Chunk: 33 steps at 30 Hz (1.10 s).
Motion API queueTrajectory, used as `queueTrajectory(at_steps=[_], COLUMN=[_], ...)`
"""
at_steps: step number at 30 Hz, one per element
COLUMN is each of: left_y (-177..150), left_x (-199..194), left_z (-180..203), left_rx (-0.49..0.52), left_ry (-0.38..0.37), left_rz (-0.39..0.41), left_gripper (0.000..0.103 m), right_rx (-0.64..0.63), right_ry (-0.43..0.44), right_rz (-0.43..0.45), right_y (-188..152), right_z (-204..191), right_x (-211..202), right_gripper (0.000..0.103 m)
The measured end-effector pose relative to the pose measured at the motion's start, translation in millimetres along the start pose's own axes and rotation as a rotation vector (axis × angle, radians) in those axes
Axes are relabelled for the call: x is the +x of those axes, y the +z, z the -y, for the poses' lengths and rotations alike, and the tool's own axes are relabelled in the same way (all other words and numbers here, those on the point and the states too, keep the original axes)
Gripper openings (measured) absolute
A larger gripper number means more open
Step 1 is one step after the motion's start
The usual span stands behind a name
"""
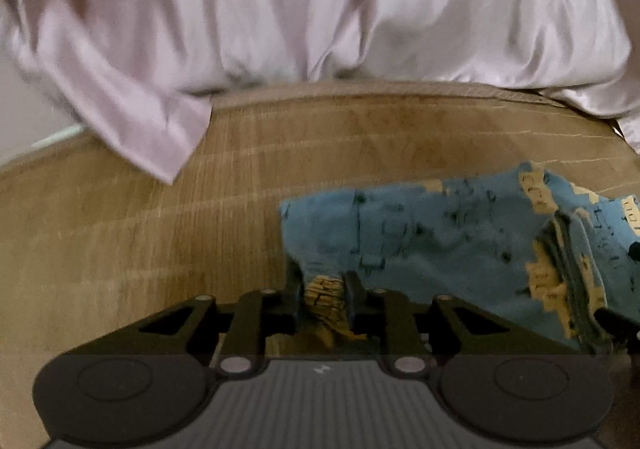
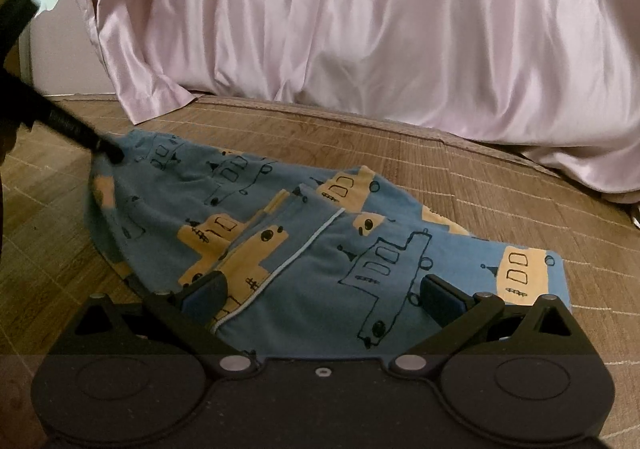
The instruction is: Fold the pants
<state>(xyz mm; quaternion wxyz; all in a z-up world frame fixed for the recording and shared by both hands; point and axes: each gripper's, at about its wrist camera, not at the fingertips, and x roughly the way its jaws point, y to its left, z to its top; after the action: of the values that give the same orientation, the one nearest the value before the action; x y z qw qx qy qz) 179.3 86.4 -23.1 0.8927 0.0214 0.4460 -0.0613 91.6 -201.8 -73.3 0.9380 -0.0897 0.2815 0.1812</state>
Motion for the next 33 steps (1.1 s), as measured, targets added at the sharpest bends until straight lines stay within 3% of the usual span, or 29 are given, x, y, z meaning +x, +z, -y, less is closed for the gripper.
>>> queueTrajectory(at_steps=[7, 11, 13, 17, 22, 27, 33], left_y=[-10, -11, -10, -6, -7, 0, 20], left_x=[5, 7, 8, 7, -3, -22, -49], left_z=[-2, -3, -2, 5, 39, 70, 101], left_rx=[-0.031, -0.069, -0.063, -0.033, 0.132, 0.253, 0.365], left_ry=[0.05, 0.056, 0.057, 0.054, 0.179, 0.201, 0.157], left_rz=[0.0, 0.01, 0.008, 0.001, 0.051, 0.111, 0.163], left_gripper=[0.051, 0.053, 0.05, 0.03, 0.019, 0.019, 0.018], right_rx=[-0.001, -0.001, -0.002, -0.003, -0.002, 0.002, 0.011], right_ry=[0.0, 0.0, 0.0, 0.0, 0.0, 0.002, 0.012], right_rz=[-0.001, -0.001, -0.001, 0.0, 0.0, 0.001, 0.012], right_y=[0, 0, 0, 0, 0, -1, 1], right_z=[0, 0, 0, 0, 0, 0, 1], right_x=[1, 1, 1, 1, 1, 1, -1], right_gripper=[0.102, 0.102, 0.102, 0.102, 0.102, 0.102, 0.102])
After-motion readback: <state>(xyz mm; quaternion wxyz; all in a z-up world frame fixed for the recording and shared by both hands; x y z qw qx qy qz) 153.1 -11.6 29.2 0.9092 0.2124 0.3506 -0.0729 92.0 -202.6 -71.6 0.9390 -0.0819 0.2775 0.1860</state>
